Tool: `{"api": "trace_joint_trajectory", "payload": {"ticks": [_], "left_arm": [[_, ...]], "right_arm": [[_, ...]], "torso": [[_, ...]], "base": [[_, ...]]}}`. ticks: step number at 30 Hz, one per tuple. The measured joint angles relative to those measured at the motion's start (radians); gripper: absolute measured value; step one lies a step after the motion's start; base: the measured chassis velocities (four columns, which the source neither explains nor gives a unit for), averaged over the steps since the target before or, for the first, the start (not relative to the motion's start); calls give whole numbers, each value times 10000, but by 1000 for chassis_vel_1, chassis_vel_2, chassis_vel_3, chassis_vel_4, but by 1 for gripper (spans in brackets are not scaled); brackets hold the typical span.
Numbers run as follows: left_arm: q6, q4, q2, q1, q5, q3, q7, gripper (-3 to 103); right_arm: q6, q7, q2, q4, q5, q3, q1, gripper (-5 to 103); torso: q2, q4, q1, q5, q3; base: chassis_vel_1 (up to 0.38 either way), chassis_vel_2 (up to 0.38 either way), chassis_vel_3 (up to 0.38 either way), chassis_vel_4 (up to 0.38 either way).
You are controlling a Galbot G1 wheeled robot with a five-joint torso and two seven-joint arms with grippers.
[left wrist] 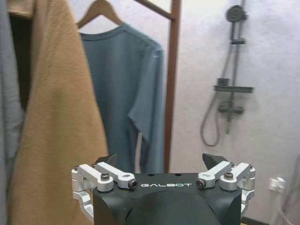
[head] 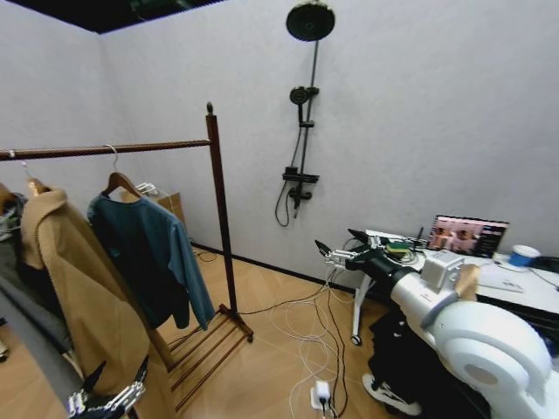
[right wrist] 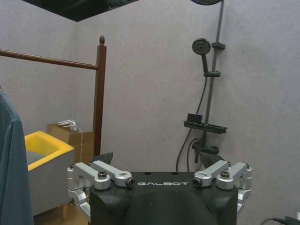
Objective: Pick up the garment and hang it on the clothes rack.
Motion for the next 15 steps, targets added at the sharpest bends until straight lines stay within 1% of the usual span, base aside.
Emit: {"api": "trace_joint_trajectory", "payload": {"ticks": [1, 2, 3, 4, 5, 6, 8, 9, 10, 11, 12, 14, 15], "left_arm": [[0, -1, -1, 0, 0, 0, 1, 100], [0, -1, -1, 0, 0, 0, 1, 100], [0, 0, 0, 0, 0, 1, 4, 100], [0, 0, 1, 0, 0, 0, -1, 100], [0, 0, 1, 0, 0, 0, -1, 100], [0, -2, 0, 0, 0, 0, 2, 100], [0, -1, 0, 0, 0, 0, 7, 100], [0, 1, 0, 0, 0, 1, 6, 100], [0, 0, 0, 0, 0, 0, 8, 100], [0, 0, 0, 0, 0, 0, 8, 100], [0, -1, 0, 0, 0, 0, 2, 100], [0, 0, 0, 0, 0, 1, 5, 100], [0, 0, 0, 0, 0, 1, 5, 100]], "right_arm": [[1, 1, 19, -8, 0, -9, -28, 100], [1, 1, 19, -8, 0, -9, -28, 100], [2, 2, 35, -6, -4, -7, -76, 100], [4, 2, 46, -4, -12, -2, -110, 100], [4, 2, 46, -4, -12, -2, -110, 100], [4, 6, 73, -10, -25, 6, -186, 100], [4, 7, 93, -10, -33, 9, -222, 100], [5, 7, 117, -6, -52, 11, -259, 100], [5, 7, 140, -7, -63, 10, -286, 100], [5, 7, 140, -7, -63, 10, -286, 100], [5, 8, 157, -10, -73, 9, -301, 100], [5, 6, 205, -11, -104, -20, -337, 100], [5, 6, 205, -11, -104, -20, -337, 100]], "torso": [[-2, 1, 5, 16, 2], [-2, 1, 5, 16, 2], [1, -3, 0, -8, -2], [2, -3, -1, -12, -3], [2, -3, -1, -12, -3], [-1, -2, 3, 15, 1], [2, -3, 0, 12, 0], [2, 1, -4, -16, -2], [4, 0, -6, 0, -2], [4, 0, -6, 0, -2], [4, -3, -7, 13, -3], [1, -2, -2, -3, 0], [1, -2, -2, -3, 0]], "base": [[125, -358, -389, 169], [125, -358, -389, 169], [124, -423, -389, 131], [124, -441, -442, 131], [124, -441, -442, 131], [198, -442, -479, 193], [219, -442, -474, 206], [201, -473, -470, 195], [249, -472, -456, 195], [249, -472, -456, 195], [249, -472, -495, 224], [209, -482, -480, 210], [209, -475, -464, 210]]}}
